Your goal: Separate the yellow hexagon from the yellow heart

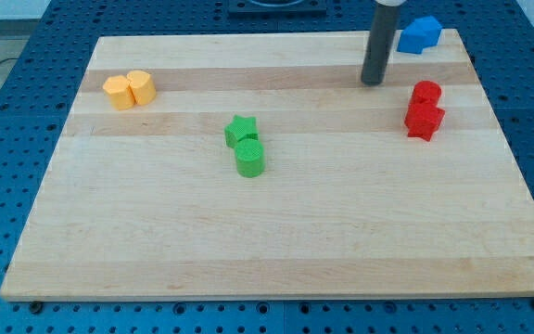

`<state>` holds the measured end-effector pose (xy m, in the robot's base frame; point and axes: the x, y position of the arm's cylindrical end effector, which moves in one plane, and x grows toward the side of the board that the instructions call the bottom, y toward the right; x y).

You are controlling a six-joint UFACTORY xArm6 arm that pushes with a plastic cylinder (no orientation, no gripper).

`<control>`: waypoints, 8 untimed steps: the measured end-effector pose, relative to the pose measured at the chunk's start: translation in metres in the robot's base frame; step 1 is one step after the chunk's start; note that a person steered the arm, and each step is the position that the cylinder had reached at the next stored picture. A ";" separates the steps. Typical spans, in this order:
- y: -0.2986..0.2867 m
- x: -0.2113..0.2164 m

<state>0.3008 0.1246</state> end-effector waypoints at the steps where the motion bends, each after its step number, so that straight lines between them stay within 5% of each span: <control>1: -0.043 -0.011; 3: -0.161 -0.060; 7: -0.429 -0.040; 8: -0.430 -0.038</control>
<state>0.2627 -0.3050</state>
